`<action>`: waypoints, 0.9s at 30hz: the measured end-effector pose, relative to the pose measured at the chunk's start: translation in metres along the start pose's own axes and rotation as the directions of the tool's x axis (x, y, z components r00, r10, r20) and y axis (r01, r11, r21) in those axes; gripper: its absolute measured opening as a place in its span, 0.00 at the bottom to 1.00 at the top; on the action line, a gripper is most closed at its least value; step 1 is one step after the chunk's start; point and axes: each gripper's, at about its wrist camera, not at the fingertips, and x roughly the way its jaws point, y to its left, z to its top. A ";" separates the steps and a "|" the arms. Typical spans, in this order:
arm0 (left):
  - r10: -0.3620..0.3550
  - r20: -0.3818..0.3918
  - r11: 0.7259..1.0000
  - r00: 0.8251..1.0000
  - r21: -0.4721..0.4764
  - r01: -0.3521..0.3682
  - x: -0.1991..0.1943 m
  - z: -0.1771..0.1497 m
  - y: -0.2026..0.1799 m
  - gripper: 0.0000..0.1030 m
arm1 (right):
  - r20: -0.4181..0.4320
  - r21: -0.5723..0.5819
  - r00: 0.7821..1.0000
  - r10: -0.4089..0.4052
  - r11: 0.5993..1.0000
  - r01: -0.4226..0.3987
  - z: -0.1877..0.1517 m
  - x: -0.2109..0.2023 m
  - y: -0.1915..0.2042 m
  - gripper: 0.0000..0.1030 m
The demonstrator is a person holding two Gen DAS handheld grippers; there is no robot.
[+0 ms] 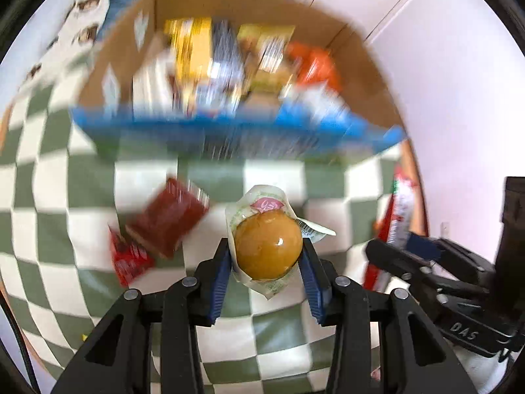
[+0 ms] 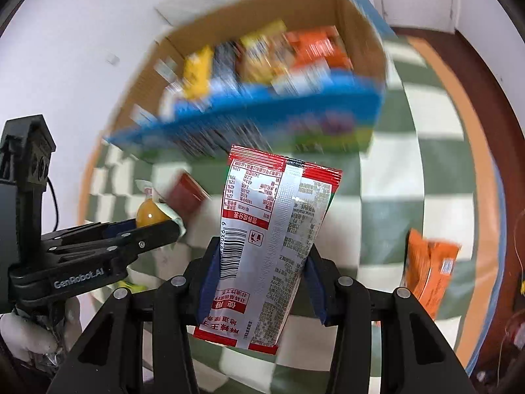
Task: Organize snacks
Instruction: 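Carry both packets into the box and open both tools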
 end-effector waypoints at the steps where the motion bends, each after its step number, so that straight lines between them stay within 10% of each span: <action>1: -0.006 0.022 1.000 1.000 0.010 0.006 -0.013 0.010 0.000 0.37 | 0.018 -0.009 1.000 0.012 1.000 -0.012 0.008 -0.009 0.004 0.48; 11: 0.142 0.097 0.989 0.985 0.039 -0.146 -0.027 0.162 0.023 0.37 | 0.147 -0.140 0.989 0.001 0.990 0.020 0.142 -0.033 0.049 0.48; 20: 0.291 -0.040 0.956 0.956 -0.016 -0.291 0.058 0.227 0.078 0.38 | -0.020 -0.132 0.995 -0.094 0.987 0.090 0.199 0.067 0.043 0.50; 24: 0.304 -0.084 0.952 0.949 -0.014 -0.307 0.076 0.234 0.088 0.66 | -0.107 -0.099 0.987 -0.119 0.989 0.108 0.200 0.104 0.033 0.91; 27: 0.311 -0.079 0.950 0.947 -0.015 -0.313 0.080 0.234 0.090 0.84 | -0.123 -0.082 0.984 -0.126 0.990 0.117 0.197 0.116 0.026 0.94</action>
